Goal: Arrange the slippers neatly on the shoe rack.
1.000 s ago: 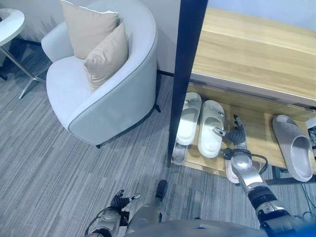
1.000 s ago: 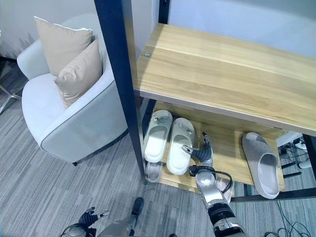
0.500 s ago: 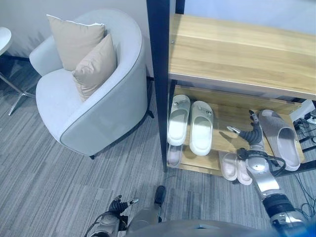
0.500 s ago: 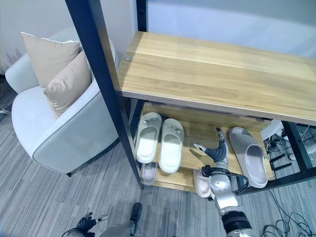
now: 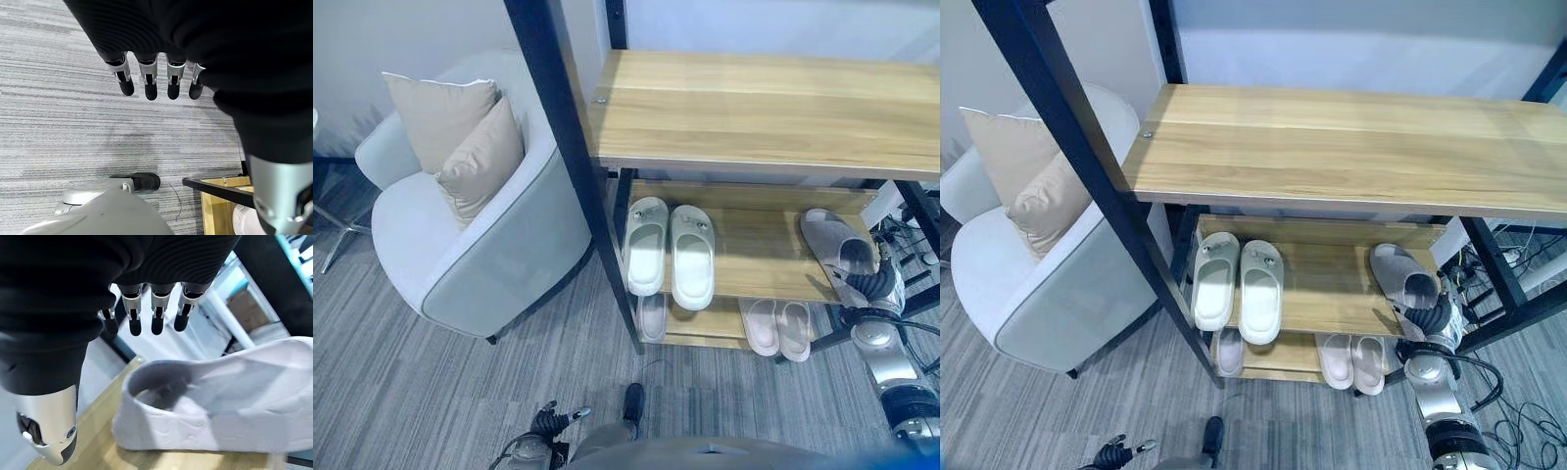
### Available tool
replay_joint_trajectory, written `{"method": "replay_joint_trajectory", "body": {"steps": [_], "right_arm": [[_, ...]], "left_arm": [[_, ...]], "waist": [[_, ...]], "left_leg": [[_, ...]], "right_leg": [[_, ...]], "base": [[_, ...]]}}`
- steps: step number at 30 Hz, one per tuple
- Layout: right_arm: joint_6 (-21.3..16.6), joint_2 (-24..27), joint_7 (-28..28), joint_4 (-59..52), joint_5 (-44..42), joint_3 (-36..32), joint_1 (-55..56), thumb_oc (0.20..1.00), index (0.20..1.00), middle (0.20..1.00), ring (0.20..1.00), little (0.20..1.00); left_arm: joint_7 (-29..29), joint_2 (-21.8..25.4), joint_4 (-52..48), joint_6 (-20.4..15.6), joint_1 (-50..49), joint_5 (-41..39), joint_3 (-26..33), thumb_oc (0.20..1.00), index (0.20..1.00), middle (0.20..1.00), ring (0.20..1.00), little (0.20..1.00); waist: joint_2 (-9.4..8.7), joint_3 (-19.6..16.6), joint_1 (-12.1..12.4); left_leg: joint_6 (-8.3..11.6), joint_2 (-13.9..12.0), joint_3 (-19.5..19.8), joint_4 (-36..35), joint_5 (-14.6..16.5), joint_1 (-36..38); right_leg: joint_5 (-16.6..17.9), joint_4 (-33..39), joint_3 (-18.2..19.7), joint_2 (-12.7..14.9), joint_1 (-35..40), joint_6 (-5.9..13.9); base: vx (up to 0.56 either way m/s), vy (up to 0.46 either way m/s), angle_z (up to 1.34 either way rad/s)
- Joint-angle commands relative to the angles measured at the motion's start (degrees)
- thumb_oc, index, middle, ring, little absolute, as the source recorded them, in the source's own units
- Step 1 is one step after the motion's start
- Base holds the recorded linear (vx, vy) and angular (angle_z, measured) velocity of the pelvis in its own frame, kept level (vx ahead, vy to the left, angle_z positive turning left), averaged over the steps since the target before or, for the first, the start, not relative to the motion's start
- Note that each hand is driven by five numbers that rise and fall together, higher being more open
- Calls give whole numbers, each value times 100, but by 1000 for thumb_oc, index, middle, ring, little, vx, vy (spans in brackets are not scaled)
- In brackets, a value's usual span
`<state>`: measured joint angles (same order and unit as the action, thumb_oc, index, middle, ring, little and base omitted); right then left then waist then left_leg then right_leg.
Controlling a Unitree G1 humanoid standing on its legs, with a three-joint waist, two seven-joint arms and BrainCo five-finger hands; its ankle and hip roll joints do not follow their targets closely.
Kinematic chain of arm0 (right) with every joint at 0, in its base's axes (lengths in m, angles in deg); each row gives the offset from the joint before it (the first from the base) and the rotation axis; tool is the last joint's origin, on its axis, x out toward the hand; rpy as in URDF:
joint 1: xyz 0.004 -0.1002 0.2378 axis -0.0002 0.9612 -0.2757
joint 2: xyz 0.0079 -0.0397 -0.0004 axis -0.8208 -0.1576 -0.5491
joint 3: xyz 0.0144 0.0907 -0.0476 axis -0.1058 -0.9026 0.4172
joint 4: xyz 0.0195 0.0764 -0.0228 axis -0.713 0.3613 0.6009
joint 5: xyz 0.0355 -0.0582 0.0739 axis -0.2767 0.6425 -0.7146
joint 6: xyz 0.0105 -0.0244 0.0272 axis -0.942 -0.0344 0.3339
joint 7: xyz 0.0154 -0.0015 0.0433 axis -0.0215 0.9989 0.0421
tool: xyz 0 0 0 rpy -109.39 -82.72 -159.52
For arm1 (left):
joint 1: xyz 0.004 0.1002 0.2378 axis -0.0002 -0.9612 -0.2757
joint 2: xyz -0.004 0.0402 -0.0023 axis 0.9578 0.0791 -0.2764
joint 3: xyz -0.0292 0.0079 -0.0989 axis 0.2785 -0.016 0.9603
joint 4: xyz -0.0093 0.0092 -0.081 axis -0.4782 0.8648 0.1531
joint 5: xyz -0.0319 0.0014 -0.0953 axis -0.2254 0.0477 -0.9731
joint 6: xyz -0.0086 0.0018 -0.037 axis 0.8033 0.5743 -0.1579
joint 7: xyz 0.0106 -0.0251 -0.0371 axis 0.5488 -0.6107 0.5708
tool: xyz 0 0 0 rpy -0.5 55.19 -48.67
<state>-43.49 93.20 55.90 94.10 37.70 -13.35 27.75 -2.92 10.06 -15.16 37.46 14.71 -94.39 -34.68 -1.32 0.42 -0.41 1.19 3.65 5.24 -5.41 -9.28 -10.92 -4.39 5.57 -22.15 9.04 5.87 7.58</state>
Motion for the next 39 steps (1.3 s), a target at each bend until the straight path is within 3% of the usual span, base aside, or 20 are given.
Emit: {"method": "replay_joint_trajectory", "body": {"steps": [1,14,24,27,30,35,39], "right_arm": [[-49,220,119,-51,-248,-99,-452,1000,1000,1000,1000,1000],[-174,-578,-204,-323,-683,316,-362,1000,1000,1000,1000,1000],[-322,-1024,-633,-1287,-649,704,11,1000,1000,1000,1000,1000],[-420,-935,-536,-1611,-533,563,36,1000,1000,1000,1000,1000],[-410,-405,-163,-2071,525,222,32,1000,1000,1000,1000,1000],[38,437,-7,-1028,1103,185,-382,1000,1000,1000,1000,1000],[104,506,-6,-659,946,292,-547,1000,1000,1000,1000,1000]], "left_arm": [[82,-161,464,-3,395,27,-148,1000,1000,1000,1000,1000],[127,-219,319,6,405,-173,-240,1000,1000,1000,1000,1000],[113,-242,321,28,363,-151,-124,1000,1000,1000,1000,1000],[119,-238,340,30,365,-89,-102,1000,1000,1000,1000,1000],[88,-223,340,-6,339,161,-51,1000,1000,1000,1000,1000],[62,-192,383,-14,345,329,-106,1000,1000,1000,1000,1000],[78,-167,429,6,356,293,-109,1000,1000,1000,1000,1000]], "waist": [[67,152,151],[62,124,80],[19,132,23],[16,134,5],[1,128,-2],[-35,137,54],[-17,161,54]], "left_leg": [[168,-53,-117,41,1004,476],[131,-86,-246,41,1070,566],[126,-112,-307,41,1091,625],[115,-119,-340,41,1102,626],[105,-135,-370,41,1131,643],[118,-138,-358,41,1118,616],[125,-136,-369,41,1103,581]], "right_leg": [[188,-115,29,93,-228,140],[184,-60,137,36,-188,126],[173,-66,131,44,-145,121],[184,-68,145,49,-160,130],[187,-66,186,43,-178,140],[220,-58,213,24,-224,147],[229,-57,207,31,-252,152]], "base": [[26,-29,-4],[18,-13,-5],[5,6,-4],[7,2,-1],[33,-6,-6],[26,-23,-4],[0,0,0]]}}
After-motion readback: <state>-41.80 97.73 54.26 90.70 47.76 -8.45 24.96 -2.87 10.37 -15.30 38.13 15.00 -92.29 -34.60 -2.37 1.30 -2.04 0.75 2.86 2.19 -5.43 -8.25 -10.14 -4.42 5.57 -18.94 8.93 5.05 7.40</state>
